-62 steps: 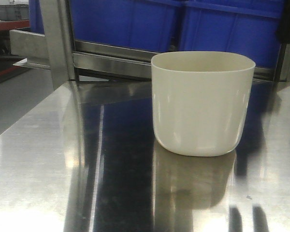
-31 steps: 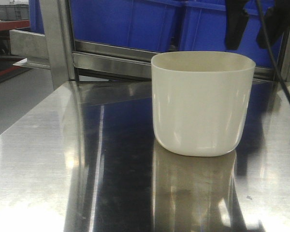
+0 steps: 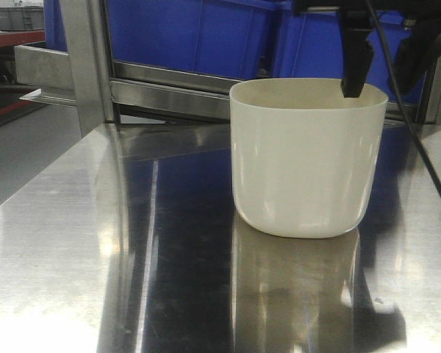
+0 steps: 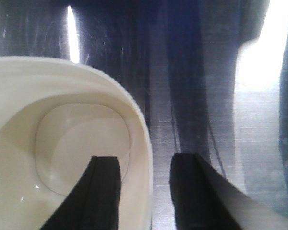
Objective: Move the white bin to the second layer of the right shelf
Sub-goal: 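Lower the right gripper onto the rim of the white bin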
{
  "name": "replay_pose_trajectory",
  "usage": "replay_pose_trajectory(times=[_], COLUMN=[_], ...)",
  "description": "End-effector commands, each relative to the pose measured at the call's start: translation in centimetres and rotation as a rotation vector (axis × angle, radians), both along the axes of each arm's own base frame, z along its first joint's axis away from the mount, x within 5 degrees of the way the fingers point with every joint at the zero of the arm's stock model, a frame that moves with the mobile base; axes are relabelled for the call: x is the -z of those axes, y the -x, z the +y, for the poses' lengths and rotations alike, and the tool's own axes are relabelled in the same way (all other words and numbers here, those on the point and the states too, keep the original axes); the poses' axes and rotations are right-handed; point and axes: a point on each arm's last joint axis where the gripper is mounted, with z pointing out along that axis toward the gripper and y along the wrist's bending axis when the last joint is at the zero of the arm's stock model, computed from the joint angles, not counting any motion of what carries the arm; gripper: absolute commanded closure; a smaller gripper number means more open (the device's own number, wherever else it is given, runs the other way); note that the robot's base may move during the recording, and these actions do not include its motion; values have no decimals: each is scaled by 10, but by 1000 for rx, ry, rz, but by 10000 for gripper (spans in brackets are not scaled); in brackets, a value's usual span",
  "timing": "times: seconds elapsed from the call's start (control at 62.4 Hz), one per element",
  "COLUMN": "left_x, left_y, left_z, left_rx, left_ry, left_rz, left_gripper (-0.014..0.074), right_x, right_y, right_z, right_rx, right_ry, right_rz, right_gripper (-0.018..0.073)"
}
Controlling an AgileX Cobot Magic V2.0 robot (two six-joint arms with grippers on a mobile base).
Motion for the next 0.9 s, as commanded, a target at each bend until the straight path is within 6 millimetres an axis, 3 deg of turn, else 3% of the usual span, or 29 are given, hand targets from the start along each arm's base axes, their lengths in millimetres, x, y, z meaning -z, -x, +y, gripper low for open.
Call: replay_pose_trajectory(times=[0.0,0.449,0.881], left_x=[1,1,1], left_y=[0,0,0], left_z=[0,0,0], left_rx=[3,3,3], left_ry=[18,18,18], left_rz=[-70,-70,-70], left_gripper=[512,512,512], right_x=[-17,4,4], right_y=[-3,-5,-6], right_z=[-3,-9,-5], right_rx=[-13,10,3], right_ry=[-19,-18,-58], right_rz=[-79,-24,-42], right_gripper=[200,210,490])
